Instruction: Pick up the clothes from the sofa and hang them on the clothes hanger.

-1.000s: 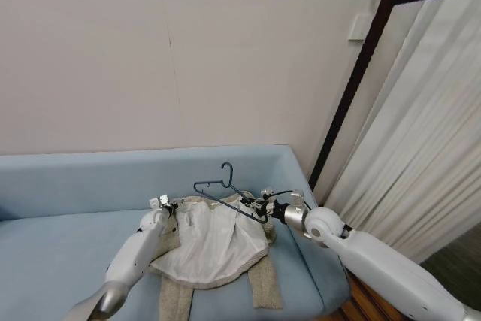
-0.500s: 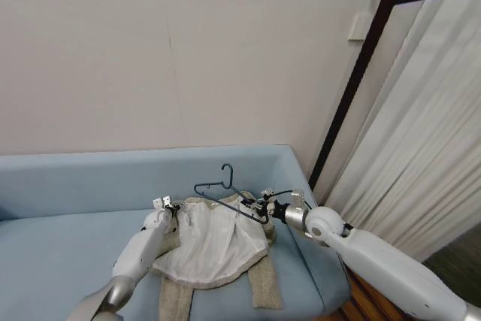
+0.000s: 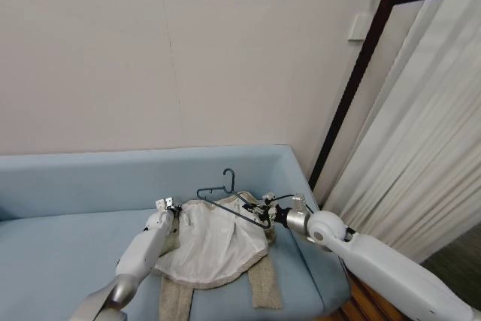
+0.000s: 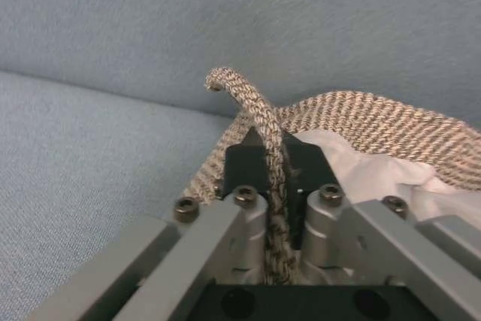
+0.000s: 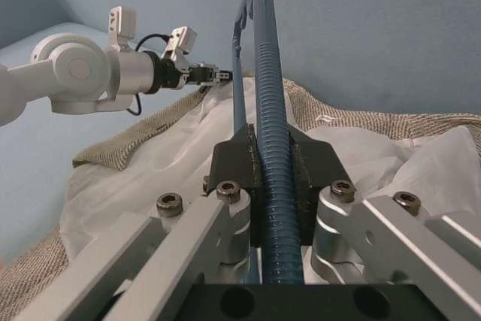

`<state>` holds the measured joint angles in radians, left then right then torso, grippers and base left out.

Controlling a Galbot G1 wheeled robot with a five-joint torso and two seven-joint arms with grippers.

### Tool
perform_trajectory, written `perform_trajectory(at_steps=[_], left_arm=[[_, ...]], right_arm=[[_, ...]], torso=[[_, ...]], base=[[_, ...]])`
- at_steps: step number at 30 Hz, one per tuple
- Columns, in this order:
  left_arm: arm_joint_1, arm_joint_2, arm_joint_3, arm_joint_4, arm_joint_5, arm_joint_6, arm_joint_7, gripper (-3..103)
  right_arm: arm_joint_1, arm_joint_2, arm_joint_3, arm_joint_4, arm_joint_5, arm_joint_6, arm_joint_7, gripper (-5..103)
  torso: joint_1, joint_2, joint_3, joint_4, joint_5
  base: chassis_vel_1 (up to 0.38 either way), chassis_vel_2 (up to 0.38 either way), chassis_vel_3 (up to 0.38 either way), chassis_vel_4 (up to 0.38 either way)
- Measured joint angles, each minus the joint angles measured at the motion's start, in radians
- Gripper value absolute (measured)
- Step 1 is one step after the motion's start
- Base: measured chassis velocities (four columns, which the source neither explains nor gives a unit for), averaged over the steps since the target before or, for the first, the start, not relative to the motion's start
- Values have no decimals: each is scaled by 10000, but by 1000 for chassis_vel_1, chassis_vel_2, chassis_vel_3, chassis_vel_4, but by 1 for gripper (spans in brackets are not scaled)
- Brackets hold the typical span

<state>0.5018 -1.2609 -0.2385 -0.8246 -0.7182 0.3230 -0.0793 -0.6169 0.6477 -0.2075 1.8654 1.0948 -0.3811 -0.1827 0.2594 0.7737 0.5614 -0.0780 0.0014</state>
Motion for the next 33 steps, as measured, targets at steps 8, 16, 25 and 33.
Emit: perform_trajectory(at_steps=[8, 16, 25, 33], left_arm=[[1107, 745, -41, -2552, -72, -143, 36, 2], [2126, 1754, -448, -4383, 343, -220, 32, 2], [3259, 2849, -1051, -5206, 860, -991, 796, 2], [3656, 3010, -1255, -5251, 779, -1249, 1434, 22]], right_arm=[[189, -137, -169, -112, 127, -54, -371, 8], [578, -451, -297, -222, 513, -124, -649, 8], [828, -424, -392, -398, 820, -212, -877, 8], [911, -73, -525, -558, 674, -231, -819, 8]], torso=[[0, 0, 0, 0, 0], [-1, 1, -1, 1, 0], [-1, 1, -1, 4, -1], [-1, 1, -1, -1, 1]], base=[[0, 0, 0, 0], [0, 0, 0, 0], [0, 0, 0, 0], [0, 0, 0, 0]])
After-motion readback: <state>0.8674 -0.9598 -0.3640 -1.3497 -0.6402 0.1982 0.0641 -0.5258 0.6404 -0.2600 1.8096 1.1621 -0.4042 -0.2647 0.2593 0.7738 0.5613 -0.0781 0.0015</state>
